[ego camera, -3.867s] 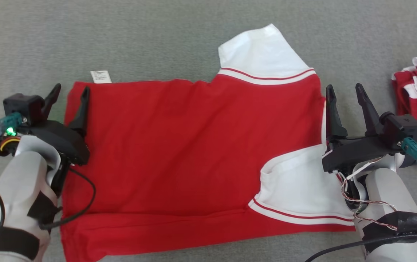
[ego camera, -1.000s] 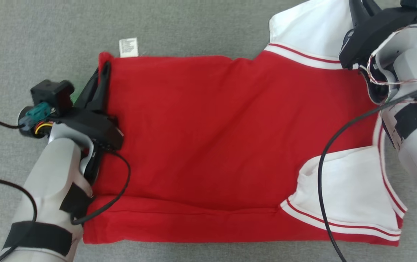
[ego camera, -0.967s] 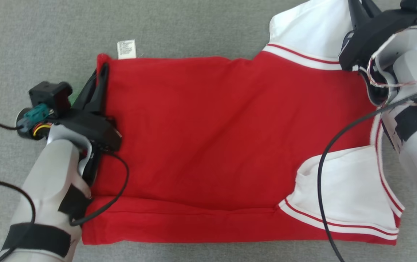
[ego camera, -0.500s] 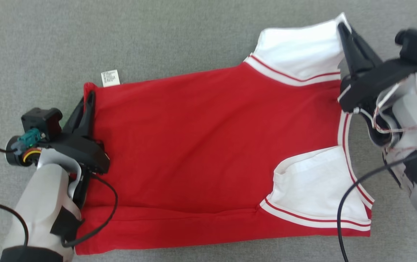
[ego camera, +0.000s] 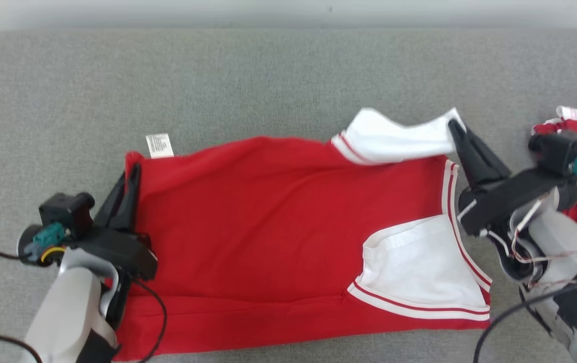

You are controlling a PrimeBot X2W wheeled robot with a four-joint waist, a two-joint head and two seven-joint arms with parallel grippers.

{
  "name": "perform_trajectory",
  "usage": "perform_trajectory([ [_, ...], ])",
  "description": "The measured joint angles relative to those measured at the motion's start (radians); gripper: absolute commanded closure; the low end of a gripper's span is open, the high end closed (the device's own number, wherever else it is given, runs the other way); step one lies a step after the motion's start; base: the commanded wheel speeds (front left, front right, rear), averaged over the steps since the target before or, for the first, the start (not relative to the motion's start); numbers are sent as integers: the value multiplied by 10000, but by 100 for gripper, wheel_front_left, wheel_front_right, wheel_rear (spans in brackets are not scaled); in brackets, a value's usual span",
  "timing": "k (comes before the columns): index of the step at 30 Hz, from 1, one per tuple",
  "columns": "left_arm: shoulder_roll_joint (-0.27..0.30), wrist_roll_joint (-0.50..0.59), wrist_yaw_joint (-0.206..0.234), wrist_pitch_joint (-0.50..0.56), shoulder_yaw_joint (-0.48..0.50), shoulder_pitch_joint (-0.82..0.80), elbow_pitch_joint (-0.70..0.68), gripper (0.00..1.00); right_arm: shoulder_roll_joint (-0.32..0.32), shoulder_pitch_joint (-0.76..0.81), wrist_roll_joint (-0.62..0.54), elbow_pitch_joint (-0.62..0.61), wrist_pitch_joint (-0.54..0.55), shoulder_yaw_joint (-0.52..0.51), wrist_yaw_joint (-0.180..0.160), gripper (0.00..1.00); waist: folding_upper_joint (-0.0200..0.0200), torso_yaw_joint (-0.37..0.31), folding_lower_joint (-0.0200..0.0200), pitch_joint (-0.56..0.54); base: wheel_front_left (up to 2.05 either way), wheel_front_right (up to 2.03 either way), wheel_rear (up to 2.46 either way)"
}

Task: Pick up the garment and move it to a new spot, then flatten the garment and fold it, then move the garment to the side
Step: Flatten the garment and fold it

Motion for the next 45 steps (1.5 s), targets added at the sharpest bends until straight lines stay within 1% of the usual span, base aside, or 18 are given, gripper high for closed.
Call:
perform_trajectory([
  [6, 88, -376, -2, 0, -123, 892, -541, 100, -224, 932, 359, -604, -61, -58, 0, 100, 0, -27, 0, -405, 0, 0, 0],
  [14, 88, -646, -2, 0, -199, 1779, -867, 100, -372, 1988, 719, -1034, -88, -88, 0, 100, -1, -100, -1, -907, 0, 0, 0],
  [16, 67, -723, -2, 0, -134, 1946, -857, 96, -389, 2224, 842, -1156, -88, -127, 0, 100, -1, -126, -1, -1006, 0, 0, 0],
  [17, 69, -725, -2, 0, -119, 2018, -863, 92, -401, 2328, 846, -1208, -88, -142, 0, 100, -1, -141, -1, -1050, 0, 0, 0],
  [19, 50, -727, -4, 2, -81, 2153, -849, 91, -418, 2546, 899, -1321, -90, -215, 0, 100, -1, -174, -1, -1132, 0, 0, 0],
  [20, 44, -731, -4, 0, -61, 2218, -849, 91, -422, 2646, 897, -1373, -92, -228, 0, 100, -1, -193, -1, -1166, 0, 0, 0],
  [22, 40, -731, -4, 0, -38, 2323, -807, 100, -422, 2840, 907, -1434, -92, -253, 0, 100, -1, -227, -1, -1223, 0, 0, 0],
  [29, -42, -731, -4, 0, 35, 2610, -815, 100, -403, 3377, 988, -1559, -98, -332, 0, 100, -1, -273, 0, -1396, 0, 0, 0],
  [30, -61, -732, -4, 0, 56, 2678, -802, 98, -397, 3424, 1034, -1570, -98, -291, 0, 100, -1, -272, 0, -1424, 0, 0, 0],
  [31, -115, -761, -4, 0, 123, 2760, -711, 71, -380, 3523, 1193, -1561, -46, -165, 0, 100, -1, -267, 0, -1484, 0, 0, 0],
  [32, -115, -761, -4, 0, 123, 2760, -711, 0, -380, 3523, 1193, -1561, -46, -165, 0, 100, -1, -267, 0, -1484, 0, 0, 0],
  [33, -130, -813, -4, 2, 150, 2817, -683, 0, -372, 3542, 1237, -1513, 29, -82, 0, 70, -1, -264, 0, -1522, 0, 0, 0],
  [34, -146, -809, -4, 2, 190, 2906, -667, 0, -376, 3545, 1231, -1486, 46, -21, 0, 0, -1, -259, 0, -1559, 0, 0, 0],
  [39, -213, -393, -4, 2, 708, 3390, -821, 0, -445, 3613, 1310, -1187, -29, -290, 0, 0, -1, -200, 0, -1736, 0, 0, 0],
  [45, -491, 169, 44, 2, 1457, 4081, -1308, 0, -424, 3893, 945, -940, -86, -790, 0, 0, -1, -88, 0, -1959, 0, 0, 0],
])
